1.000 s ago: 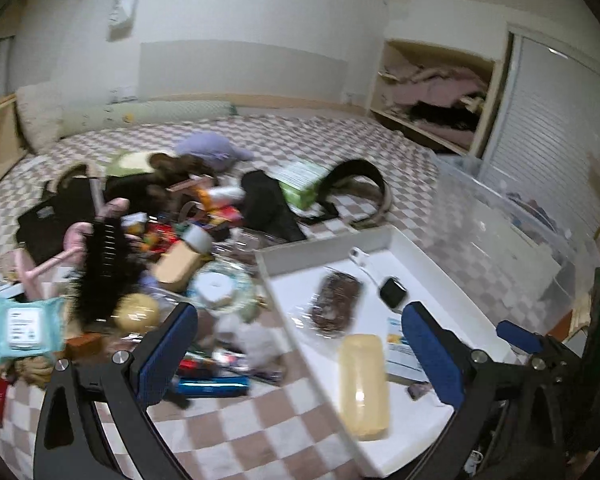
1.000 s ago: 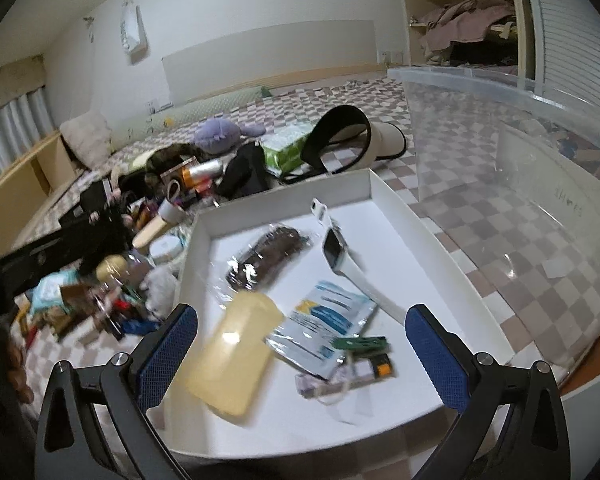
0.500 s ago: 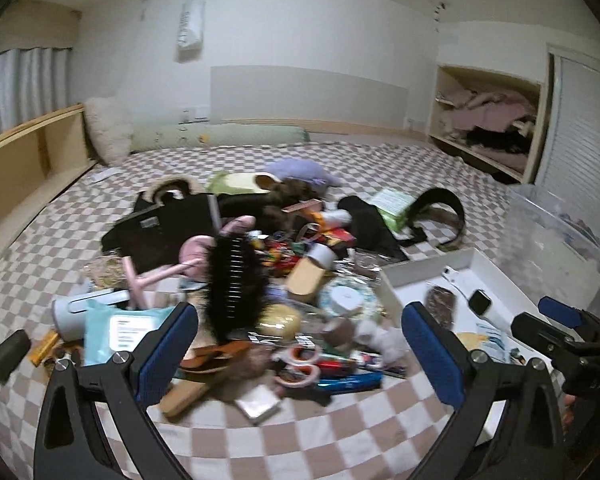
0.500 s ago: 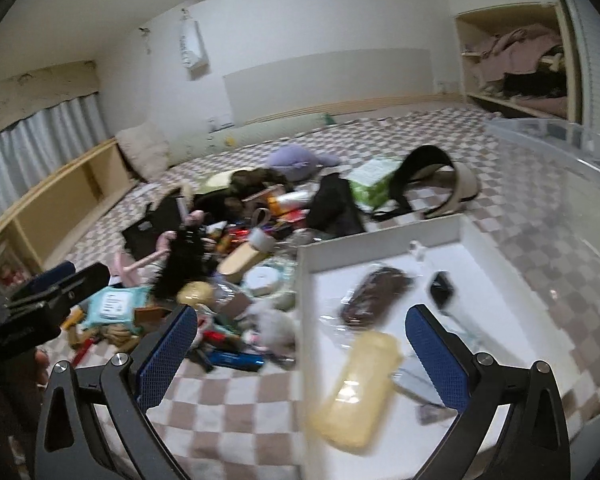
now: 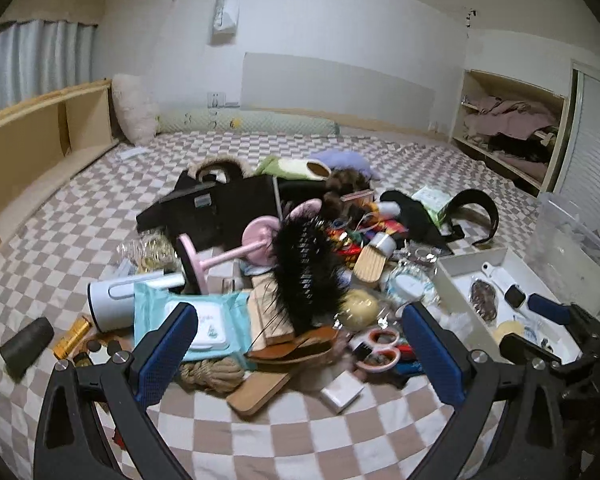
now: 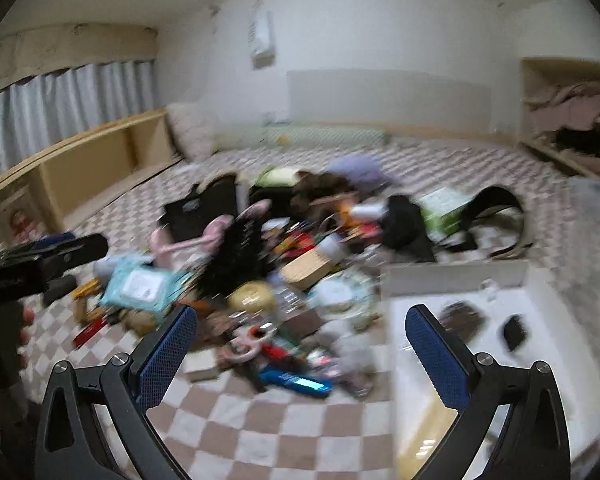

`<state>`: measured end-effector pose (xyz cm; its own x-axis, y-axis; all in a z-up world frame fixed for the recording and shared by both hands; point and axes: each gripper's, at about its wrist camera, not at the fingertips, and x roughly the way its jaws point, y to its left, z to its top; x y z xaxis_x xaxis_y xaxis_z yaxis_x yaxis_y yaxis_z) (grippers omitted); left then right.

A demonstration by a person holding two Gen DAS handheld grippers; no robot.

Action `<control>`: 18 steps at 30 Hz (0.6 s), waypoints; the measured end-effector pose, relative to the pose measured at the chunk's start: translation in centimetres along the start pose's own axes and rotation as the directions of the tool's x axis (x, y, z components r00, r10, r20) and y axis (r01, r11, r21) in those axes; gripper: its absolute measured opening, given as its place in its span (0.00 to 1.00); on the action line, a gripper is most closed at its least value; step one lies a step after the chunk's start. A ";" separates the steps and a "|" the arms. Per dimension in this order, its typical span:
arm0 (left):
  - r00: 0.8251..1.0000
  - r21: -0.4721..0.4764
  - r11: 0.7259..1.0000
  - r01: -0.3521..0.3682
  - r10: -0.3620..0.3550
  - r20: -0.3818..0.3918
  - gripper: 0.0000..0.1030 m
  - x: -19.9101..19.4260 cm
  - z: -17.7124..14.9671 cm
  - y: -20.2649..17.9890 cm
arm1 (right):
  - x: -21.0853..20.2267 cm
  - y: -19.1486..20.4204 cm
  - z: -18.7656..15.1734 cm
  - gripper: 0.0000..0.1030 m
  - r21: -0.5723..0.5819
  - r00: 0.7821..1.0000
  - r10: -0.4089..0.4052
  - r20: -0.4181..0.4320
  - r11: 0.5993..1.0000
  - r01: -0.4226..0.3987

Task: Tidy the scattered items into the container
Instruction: 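Withdraw both grippers from the tray back over the clutter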

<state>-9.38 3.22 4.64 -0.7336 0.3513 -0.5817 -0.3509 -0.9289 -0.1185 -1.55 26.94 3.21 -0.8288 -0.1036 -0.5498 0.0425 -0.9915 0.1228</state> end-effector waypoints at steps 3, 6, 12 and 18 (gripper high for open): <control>0.999 -0.003 1.000 -0.002 0.002 -0.037 1.00 1.0 -1.2 1.6 | 1.9 0.7 -0.9 1.00 0.013 0.998 0.046 -0.049 0.999 -0.045; 0.996 0.025 0.999 -0.027 0.029 -0.084 1.00 2.4 -2.7 2.8 | 3.9 1.6 -1.9 1.00 0.005 0.993 0.036 -0.112 0.999 -0.036; 0.983 0.073 0.997 0.014 -0.001 -0.183 0.99 4.8 -5.2 3.5 | 6.4 2.5 -4.0 1.00 0.003 0.983 0.074 -0.169 0.997 -0.075; 0.959 0.044 0.992 0.115 -0.099 -0.267 0.93 7.2 -6.7 3.9 | 7.8 2.7 -5.8 1.00 0.009 0.969 0.104 -0.224 0.994 -0.105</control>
<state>-12.07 1.36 -5.40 -0.5132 0.3976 -0.7606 -0.4584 -0.8762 -0.1487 -4.70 23.02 -5.52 -0.6735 -0.2211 -0.7054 0.1237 -0.9745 0.1874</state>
